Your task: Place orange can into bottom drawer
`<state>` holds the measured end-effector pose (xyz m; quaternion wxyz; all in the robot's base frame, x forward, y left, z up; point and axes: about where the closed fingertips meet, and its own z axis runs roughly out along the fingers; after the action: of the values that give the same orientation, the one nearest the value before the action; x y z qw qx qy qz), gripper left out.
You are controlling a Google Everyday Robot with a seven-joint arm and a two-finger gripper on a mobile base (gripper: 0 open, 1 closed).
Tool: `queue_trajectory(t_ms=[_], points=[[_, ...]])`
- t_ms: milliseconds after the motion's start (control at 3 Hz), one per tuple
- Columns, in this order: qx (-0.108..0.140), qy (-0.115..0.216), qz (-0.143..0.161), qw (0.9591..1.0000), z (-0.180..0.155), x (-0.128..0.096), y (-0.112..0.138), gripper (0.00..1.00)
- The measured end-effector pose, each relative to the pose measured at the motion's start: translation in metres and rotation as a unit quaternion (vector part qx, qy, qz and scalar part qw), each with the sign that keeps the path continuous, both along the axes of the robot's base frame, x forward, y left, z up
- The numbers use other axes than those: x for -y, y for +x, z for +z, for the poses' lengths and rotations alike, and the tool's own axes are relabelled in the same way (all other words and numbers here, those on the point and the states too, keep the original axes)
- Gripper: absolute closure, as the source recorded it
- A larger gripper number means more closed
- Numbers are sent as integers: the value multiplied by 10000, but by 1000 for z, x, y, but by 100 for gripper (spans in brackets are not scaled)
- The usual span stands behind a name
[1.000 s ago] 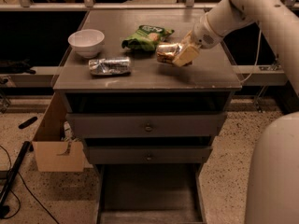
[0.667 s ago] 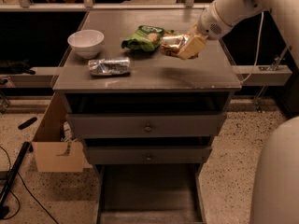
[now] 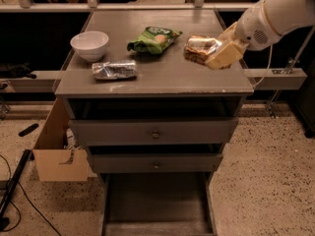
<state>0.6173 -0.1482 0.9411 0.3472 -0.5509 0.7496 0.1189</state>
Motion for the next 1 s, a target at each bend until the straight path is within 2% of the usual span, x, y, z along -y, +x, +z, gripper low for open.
queue_trajectory(t_ms=[333, 667, 1000], points=[[98, 481, -274, 9984, 4, -8, -70, 100], [-210, 713, -436, 9963, -35, -18, -117, 100], [-202, 715, -434, 9963, -35, -18, -116, 100]])
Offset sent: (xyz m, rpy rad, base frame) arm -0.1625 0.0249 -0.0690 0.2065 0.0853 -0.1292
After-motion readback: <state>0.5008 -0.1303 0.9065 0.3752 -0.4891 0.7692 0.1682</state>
